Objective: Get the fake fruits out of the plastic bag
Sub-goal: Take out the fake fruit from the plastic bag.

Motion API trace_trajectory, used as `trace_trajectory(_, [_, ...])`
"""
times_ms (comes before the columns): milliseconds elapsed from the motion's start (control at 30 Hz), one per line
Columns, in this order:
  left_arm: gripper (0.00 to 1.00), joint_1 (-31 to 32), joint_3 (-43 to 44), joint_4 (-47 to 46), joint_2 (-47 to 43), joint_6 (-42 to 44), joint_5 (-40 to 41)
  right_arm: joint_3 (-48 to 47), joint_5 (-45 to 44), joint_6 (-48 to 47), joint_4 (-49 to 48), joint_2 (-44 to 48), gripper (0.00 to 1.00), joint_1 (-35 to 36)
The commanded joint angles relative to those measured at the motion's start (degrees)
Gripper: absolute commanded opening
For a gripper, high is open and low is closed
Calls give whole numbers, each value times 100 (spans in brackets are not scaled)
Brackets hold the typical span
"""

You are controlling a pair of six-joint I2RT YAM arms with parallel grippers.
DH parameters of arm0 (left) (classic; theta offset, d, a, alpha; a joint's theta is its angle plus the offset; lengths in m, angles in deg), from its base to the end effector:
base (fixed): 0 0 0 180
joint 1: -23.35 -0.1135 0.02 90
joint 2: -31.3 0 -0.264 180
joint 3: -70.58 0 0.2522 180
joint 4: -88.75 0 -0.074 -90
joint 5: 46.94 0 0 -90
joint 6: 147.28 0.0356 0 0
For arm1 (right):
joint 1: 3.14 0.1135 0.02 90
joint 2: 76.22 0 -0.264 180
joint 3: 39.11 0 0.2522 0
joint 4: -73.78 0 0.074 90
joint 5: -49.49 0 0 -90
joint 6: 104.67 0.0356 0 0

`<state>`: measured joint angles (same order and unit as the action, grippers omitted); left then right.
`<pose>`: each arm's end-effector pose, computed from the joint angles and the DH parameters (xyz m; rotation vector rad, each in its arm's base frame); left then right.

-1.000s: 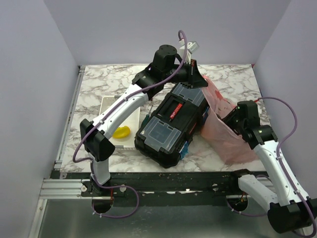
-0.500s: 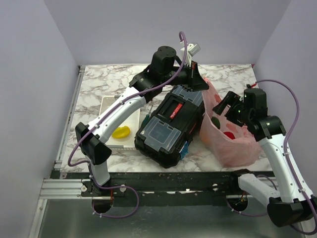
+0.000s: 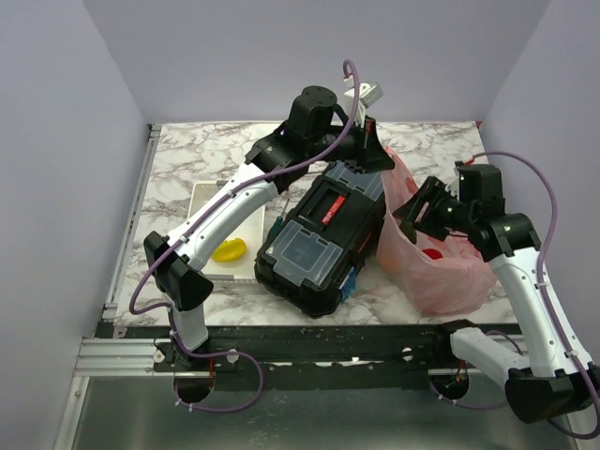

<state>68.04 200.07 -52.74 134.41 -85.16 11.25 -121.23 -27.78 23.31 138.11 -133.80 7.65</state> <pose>0.2767 -0.3001 0.4608 0.7207 1.8420 -1.3643 0.1866 0.0435 0.3715 0.4311 2.3027 0.6902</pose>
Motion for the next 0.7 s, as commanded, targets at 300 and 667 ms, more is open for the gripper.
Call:
trace_trajectory(300, [0, 391, 174, -358, 94, -365, -331, 2547, -578, 976, -1979, 33, 67, -7])
trace_trajectory(667, [0, 581, 117, -465, 100, -439, -422, 3270, -1093, 1116, -2581, -483, 81, -6])
